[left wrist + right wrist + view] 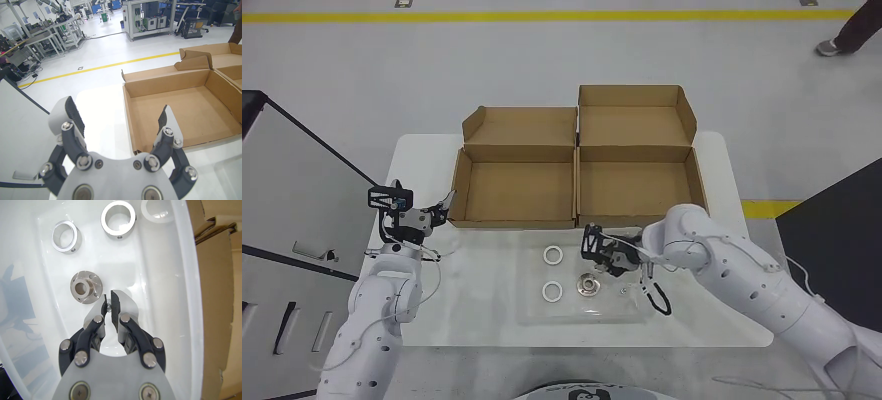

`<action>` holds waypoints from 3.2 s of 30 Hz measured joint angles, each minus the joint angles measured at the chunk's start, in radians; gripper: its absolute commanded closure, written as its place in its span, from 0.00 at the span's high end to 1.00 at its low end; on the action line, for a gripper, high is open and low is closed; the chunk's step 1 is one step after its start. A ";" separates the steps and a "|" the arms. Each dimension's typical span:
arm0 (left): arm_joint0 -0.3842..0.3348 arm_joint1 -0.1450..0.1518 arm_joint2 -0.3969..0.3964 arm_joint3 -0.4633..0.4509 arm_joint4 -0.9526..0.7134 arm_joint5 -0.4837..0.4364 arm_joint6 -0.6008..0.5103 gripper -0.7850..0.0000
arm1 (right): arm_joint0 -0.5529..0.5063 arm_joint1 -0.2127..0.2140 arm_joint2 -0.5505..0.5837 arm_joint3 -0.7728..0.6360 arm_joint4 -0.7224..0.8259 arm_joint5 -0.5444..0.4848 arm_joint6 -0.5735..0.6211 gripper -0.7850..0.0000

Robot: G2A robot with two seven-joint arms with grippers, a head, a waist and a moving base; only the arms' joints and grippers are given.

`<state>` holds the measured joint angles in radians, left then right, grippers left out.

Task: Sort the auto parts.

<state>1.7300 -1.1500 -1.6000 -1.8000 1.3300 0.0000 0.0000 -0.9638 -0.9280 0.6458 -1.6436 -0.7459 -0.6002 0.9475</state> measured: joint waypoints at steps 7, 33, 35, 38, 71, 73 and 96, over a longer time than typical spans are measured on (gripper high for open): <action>0.000 0.000 0.000 0.000 0.000 0.000 0.000 1.00 | -0.017 0.014 0.054 -0.047 0.041 0.015 -0.004 0.00; 0.000 0.000 0.000 0.000 0.000 0.000 0.000 1.00 | -0.350 0.138 0.525 -0.199 0.308 -0.041 -0.173 0.00; 0.000 0.000 0.000 0.000 0.000 0.000 0.000 1.00 | -0.379 0.144 0.567 -0.188 0.353 -0.066 -0.206 0.00; 0.000 0.000 0.000 0.000 0.000 0.000 0.000 1.00 | -0.415 0.153 0.625 -0.170 0.433 -0.104 -0.234 0.00; 0.000 0.000 0.000 0.000 0.000 0.000 0.000 1.00 | -0.198 0.136 0.545 0.008 1.185 -0.412 -0.143 0.00; 0.000 0.000 0.000 0.000 0.000 0.000 0.000 1.00 | -0.177 0.134 0.518 0.007 1.242 -0.412 -0.138 0.00; 0.000 0.000 0.000 0.000 0.000 0.000 0.000 1.00 | -0.140 0.137 0.448 -0.234 1.689 -0.412 -0.139 0.00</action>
<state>1.7300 -1.1500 -1.6000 -1.8000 1.3300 0.0000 0.0000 -1.1033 -0.7911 1.0937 -1.8775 0.9432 -1.0124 0.8080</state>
